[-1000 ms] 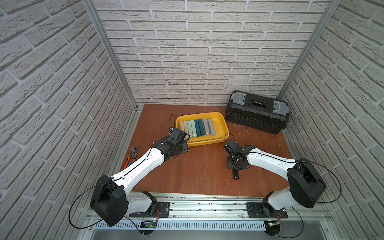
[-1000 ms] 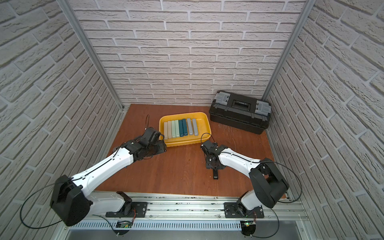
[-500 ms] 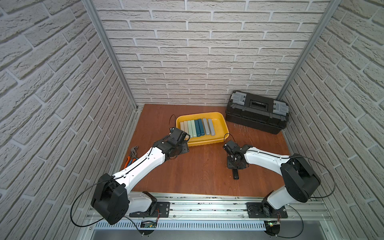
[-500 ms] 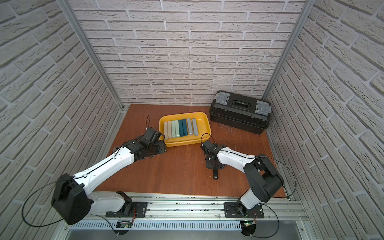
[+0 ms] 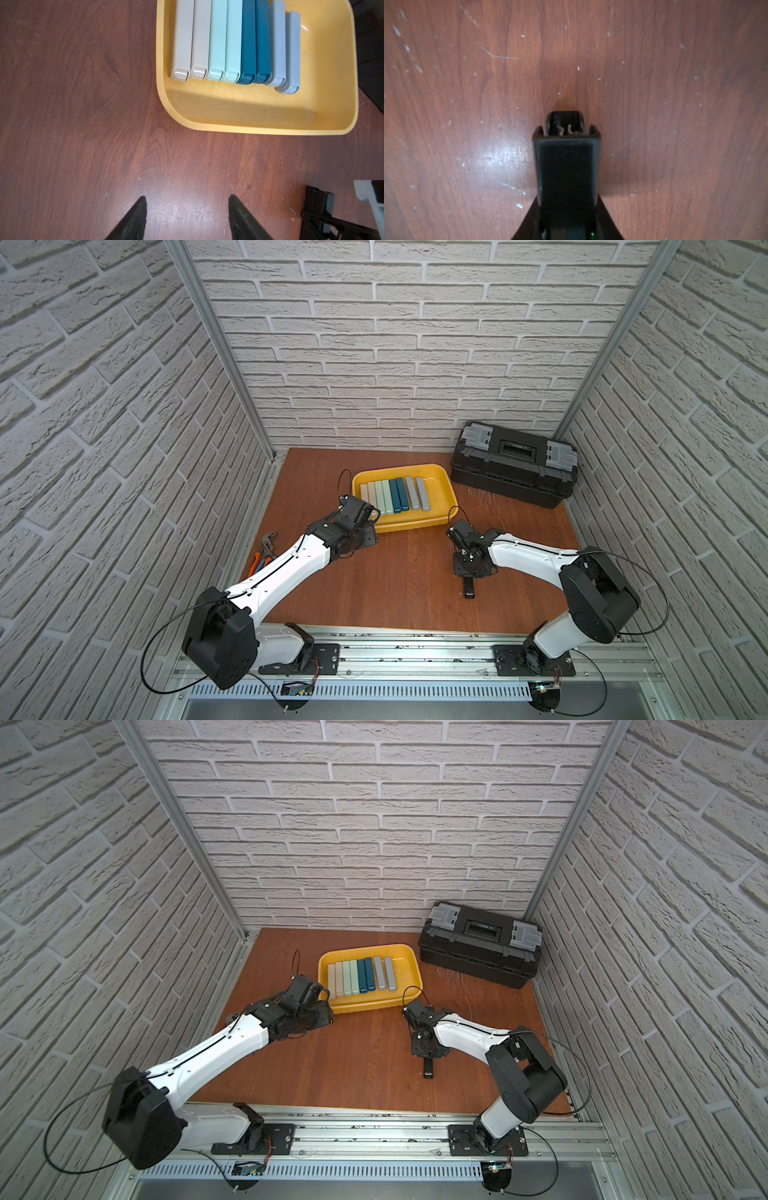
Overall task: Put the pruning pliers into the storage box
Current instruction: Pick up the pruning pliers from the center of the board, then place the pruning pliers in the storage box.
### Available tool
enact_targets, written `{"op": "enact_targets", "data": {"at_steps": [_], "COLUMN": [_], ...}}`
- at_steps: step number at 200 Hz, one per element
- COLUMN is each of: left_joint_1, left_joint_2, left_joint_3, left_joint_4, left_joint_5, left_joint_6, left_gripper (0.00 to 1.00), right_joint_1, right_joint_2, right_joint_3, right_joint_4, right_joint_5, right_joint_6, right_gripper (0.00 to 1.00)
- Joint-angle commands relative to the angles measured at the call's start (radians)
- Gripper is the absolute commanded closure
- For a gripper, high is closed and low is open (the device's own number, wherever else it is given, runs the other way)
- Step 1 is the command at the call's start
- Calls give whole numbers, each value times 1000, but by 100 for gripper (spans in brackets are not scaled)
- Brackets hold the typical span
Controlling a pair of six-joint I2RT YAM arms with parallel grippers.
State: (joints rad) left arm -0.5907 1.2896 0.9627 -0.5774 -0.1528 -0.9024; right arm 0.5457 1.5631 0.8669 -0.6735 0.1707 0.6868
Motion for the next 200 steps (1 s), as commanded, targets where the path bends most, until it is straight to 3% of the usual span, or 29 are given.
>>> {"op": "enact_targets", "data": {"at_steps": [1, 51, 128, 200], "left_joint_1": [-3, -3, 5, 49], "left_joint_2": [-9, -15, -58, -62], "left_joint_3": [4, 2, 7, -1], "left_joint_4": [-2, -4, -57, -76], "left_joint_5": [-19, -26, -60, -61], "left_joint_6": [-6, -16, -28, -18], "left_gripper": [37, 37, 37, 37], "right_joint_1": [0, -1, -34, -119], "right_joint_2": [-77, -44, 293, 551], "right_joint_3": [81, 388, 940, 1165], "right_joint_4": [-63, -177, -189, -147], "right_joint_5": [10, 43, 60, 46], "right_joint_6": [-44, -183, -351, -420], "right_gripper": [85, 84, 84, 84]}}
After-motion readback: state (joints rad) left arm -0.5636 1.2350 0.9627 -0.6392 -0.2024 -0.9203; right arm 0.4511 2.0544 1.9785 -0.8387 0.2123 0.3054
